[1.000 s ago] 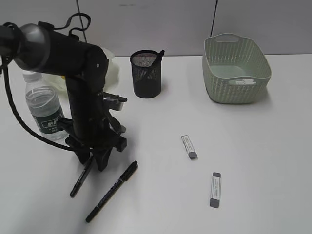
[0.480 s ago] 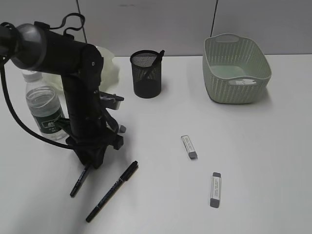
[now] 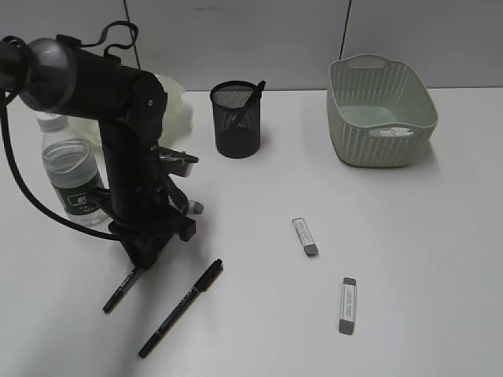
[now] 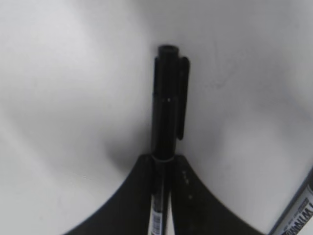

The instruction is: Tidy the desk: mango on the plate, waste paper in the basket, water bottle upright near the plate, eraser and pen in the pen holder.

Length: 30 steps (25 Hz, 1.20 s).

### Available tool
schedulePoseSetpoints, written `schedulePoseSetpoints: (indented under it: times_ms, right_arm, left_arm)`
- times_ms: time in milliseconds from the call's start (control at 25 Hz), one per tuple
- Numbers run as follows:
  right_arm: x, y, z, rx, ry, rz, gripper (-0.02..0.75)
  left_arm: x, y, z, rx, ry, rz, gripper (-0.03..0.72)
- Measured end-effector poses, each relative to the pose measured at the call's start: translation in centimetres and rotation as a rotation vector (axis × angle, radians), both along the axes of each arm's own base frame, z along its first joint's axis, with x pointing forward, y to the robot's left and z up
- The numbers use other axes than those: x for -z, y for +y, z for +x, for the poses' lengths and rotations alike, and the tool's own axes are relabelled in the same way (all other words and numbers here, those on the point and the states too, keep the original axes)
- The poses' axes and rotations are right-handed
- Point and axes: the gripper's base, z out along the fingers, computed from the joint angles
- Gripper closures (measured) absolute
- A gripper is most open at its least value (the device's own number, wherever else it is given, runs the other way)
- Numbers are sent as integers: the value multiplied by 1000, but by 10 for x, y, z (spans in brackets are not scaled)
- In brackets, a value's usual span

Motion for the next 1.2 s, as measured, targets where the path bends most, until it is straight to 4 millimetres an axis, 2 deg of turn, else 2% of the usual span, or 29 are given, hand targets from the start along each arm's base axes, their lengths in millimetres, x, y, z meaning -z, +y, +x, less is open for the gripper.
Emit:
schedulePoseSetpoints:
  times_ms: [160, 280, 480, 600, 880, 1200]
  right_arm:
    - [0, 0, 0, 0, 0, 0, 344]
    - [0, 0, 0, 0, 0, 0, 344]
    - [0, 0, 0, 0, 0, 0, 344]
    - [0, 0, 0, 0, 0, 0, 344]
    - [0, 0, 0, 0, 0, 0, 344]
    - [0, 0, 0, 0, 0, 0, 344]
  left_arm:
    - [-2, -1, -1, 2, 0, -3, 609]
    - [-8, -7, -10, -8, 13, -37, 609]
    - [-40, -9, -37, -13, -60, -120, 609]
    - [-63, -11, -45, -11, -178, -192, 609]
    - [-120, -22, -32, 5, -586, -429, 609]
    - [-154, -37, -5, 21, -1025, -675, 609]
